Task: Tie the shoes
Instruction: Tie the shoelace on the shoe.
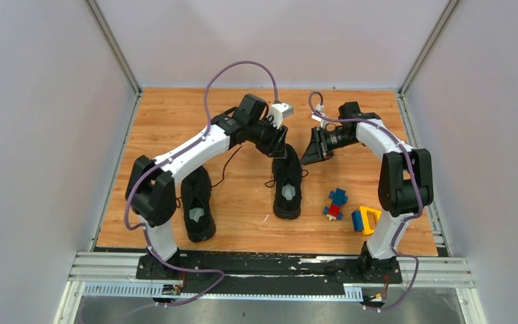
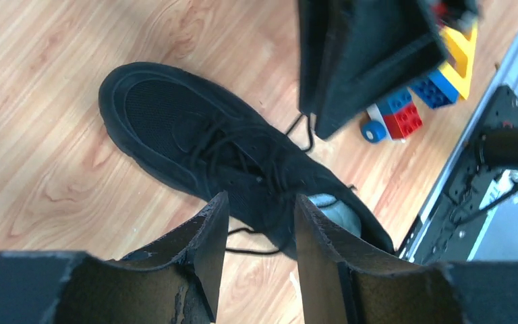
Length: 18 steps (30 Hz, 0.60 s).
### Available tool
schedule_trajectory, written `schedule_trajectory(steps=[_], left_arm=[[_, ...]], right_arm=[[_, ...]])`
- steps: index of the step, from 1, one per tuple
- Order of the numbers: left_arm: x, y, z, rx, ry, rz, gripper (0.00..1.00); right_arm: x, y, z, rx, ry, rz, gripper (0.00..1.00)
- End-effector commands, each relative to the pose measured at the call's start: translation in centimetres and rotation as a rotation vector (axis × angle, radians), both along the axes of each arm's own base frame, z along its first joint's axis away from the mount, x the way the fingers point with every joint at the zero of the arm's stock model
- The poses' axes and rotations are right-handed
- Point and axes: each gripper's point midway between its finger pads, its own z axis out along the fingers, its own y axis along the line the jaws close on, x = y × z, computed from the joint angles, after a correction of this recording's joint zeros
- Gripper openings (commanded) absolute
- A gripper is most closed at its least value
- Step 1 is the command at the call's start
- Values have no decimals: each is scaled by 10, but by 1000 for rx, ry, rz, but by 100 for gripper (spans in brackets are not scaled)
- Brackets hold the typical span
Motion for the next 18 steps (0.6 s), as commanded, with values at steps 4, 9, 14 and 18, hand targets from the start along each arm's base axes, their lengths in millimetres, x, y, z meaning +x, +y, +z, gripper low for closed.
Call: schedule_trajectory(steps=[4, 9, 14, 18], left_arm=[[8, -13, -45, 17, 276, 105, 47], [-5, -12, -56, 13, 337, 84, 43], [-13, -19, -46, -48, 374, 39, 43], [-4, -11, -47, -37, 372, 84, 41]], right_arm=[[6, 1, 9, -6, -20, -12, 28], [16, 9, 0, 34, 70, -21, 24], [15, 21, 0, 100, 143, 8, 23], [11, 27, 0, 114, 163, 25, 23]])
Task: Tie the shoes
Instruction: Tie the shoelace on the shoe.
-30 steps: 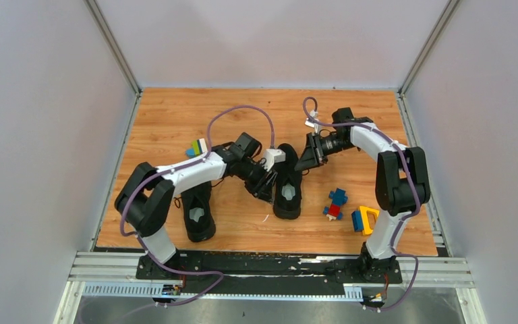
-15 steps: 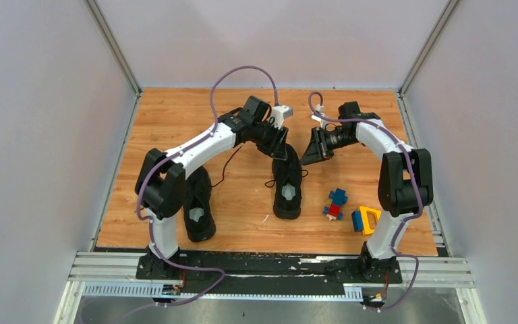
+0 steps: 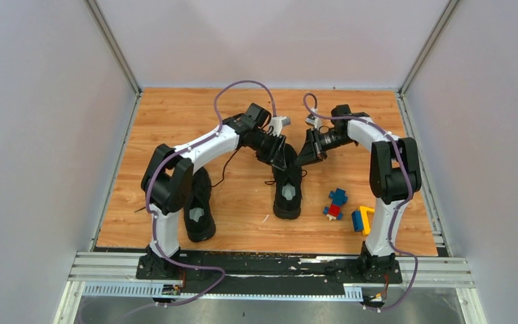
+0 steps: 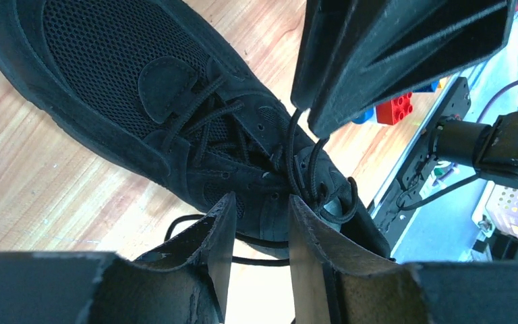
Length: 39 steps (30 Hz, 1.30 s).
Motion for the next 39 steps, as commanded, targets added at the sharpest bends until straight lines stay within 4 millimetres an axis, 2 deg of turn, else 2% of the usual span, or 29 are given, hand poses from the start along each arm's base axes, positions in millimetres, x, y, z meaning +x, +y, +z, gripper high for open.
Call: schedule_trajectory(steps=[1, 6, 10, 16, 24, 31, 39], left_arm=[[7, 2, 21, -44, -12, 35, 41], [10, 2, 31, -75, -21, 36, 41], [12, 8, 31, -51, -40, 50, 41], [1, -4, 45, -154, -20, -17, 42], [-6, -14, 43, -171, -18, -75, 41], [-11, -11, 34, -138, -16, -84, 27], [-16, -9, 34, -137, -8, -96, 23]], right_arm=[[-1, 15, 23, 79, 5, 30, 23], [-5, 18, 19, 78, 27, 35, 27], [-4, 18, 13, 54, 46, 28, 28], [-4, 20, 7, 41, 65, 29, 31], [-10, 28, 14, 87, 90, 50, 34], [-13, 30, 17, 126, 116, 57, 33], [-17, 30, 19, 120, 110, 58, 33]])
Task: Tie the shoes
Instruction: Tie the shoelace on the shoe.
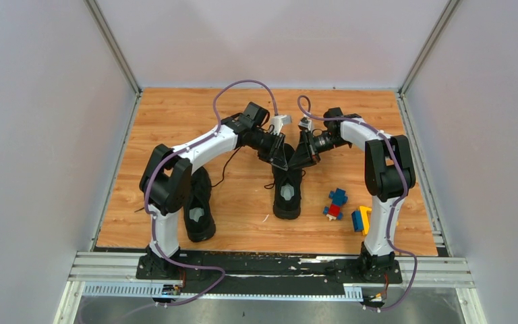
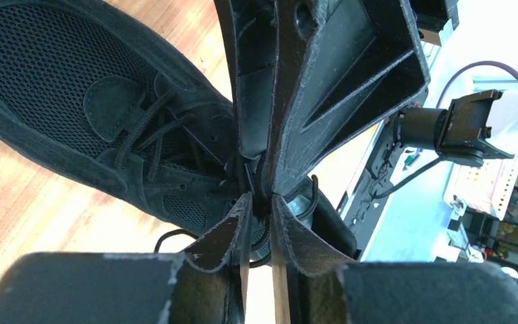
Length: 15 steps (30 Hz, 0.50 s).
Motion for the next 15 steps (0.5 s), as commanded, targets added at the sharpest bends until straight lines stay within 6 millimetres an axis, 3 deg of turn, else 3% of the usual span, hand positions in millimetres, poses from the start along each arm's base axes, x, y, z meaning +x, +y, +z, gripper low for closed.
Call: schedule_trajectory(steps=[1, 9, 15], left_arm=[[-6, 1, 18, -33, -36, -35, 24], [-9, 1, 12, -31, -9, -42, 35], [-11, -4, 7, -50, 24, -66, 24]], right_arm=[[-1, 4, 11, 25, -18, 11, 33], [-2, 1, 1, -22, -4, 4, 34], [-3, 2, -5, -34, 13, 5, 34]])
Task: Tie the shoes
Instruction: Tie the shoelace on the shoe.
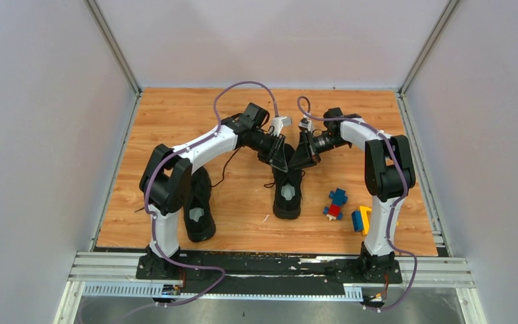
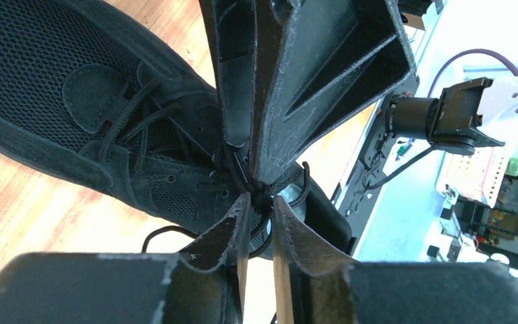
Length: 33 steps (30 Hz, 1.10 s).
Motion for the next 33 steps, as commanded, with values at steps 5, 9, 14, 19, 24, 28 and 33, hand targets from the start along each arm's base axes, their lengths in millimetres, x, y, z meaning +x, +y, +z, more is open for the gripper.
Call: schedule_trajectory(steps=[5, 9, 14, 19, 24, 28, 33], left_arm=[[-6, -6, -3, -36, 29, -49, 11], [-7, -4, -11, -25, 45, -55, 5], [-8, -2, -18, -11, 52, -51, 3], [-7, -2, -21, -7, 53, -52, 2], [-7, -3, -19, -12, 50, -54, 2], [-7, -2, -16, -20, 39, -55, 1], [-10, -2, -14, -35, 33, -64, 0]], right_arm=[[-5, 6, 0, 20, 39, 12, 35], [-6, 5, -2, 18, 56, 11, 35], [-7, 8, 4, 68, 77, 15, 32], [-7, 10, 10, 106, 86, 18, 31], [-4, 10, 1, 62, 82, 11, 32], [-3, 9, -5, 32, 86, 7, 35], [-4, 13, -4, 64, 98, 19, 37]])
